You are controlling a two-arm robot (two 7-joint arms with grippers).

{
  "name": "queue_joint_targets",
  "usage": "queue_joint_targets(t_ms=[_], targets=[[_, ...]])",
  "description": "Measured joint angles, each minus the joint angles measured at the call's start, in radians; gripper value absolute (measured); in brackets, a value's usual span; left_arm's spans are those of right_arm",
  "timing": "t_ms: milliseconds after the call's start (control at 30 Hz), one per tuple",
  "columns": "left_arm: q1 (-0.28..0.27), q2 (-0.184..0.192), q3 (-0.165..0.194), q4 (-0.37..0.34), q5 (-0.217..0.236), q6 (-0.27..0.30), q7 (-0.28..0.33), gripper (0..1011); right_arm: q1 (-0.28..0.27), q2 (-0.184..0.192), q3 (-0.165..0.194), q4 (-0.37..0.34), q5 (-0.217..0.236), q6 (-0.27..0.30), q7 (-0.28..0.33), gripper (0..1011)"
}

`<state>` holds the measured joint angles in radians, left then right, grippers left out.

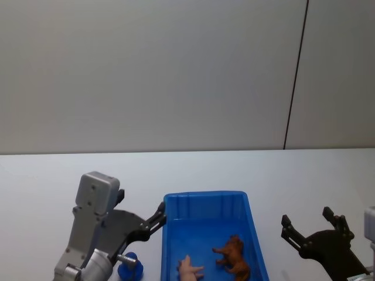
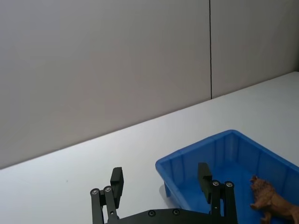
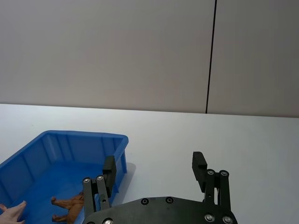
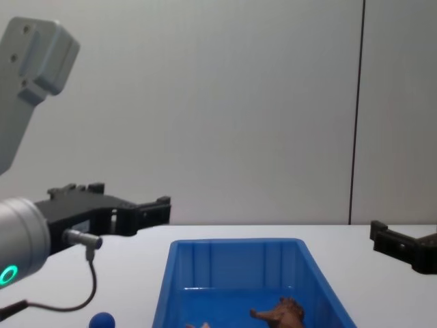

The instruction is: Pick up the two dolls from the table and place them into the box.

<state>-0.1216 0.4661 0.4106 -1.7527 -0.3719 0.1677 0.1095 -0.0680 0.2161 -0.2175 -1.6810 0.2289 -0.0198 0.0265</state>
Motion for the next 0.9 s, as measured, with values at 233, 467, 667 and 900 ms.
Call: queue_joint_targets(t_ms=[233,467,667,900], targets=[[0.019,0.015,-0.011,-0.009,-0.031,0.038,0.011,1001,-0.001,0.001,0.001,-0.001,0.001,-0.001,-0.001,1001],[0.026,0.023,-0.018,0.006,-0.042,0.070,-0.001,1001,-0.002,0.001,0.001,-0.001,0.001,-0.001,-0.002,1001],[0.026,0.026,-0.023,0.032,-0.041,0.091,-0.023,1001,-0.002,0.001,0.001,-0.001,0.001,-0.001,-0.002,1001],[0.023,0.026,-0.027,0.062,-0.037,0.109,-0.050,1001,-0.002,0.002,0.001,-0.001,0.001,-0.001,-0.003,1001]])
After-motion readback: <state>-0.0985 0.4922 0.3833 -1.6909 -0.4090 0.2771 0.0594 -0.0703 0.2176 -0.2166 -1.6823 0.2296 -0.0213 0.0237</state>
